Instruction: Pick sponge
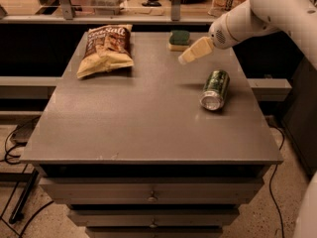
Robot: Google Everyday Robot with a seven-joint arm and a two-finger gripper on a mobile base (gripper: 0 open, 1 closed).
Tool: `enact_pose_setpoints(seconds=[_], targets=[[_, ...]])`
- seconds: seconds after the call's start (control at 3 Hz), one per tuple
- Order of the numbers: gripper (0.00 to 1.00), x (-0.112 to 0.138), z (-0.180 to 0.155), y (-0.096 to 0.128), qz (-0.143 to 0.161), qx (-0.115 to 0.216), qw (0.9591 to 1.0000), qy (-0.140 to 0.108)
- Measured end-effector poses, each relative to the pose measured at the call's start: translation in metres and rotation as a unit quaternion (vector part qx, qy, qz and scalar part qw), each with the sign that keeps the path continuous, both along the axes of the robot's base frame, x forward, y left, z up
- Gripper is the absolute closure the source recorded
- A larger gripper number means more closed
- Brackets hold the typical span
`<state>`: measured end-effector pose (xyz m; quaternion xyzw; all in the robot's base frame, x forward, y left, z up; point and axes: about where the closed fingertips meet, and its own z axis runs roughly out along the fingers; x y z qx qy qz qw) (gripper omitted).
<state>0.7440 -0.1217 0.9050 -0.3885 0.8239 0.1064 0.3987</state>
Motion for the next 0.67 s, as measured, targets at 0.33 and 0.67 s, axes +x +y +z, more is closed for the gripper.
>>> enact_pose_setpoints(seconds=[0.33, 0.67], targets=[[0.00, 0.000, 0.000, 0.000, 0.000, 0.000, 1.0000, 0.000], [0.00, 0.009, -0.004, 0.011, -0.008, 0.039, 0.9992, -0.002]])
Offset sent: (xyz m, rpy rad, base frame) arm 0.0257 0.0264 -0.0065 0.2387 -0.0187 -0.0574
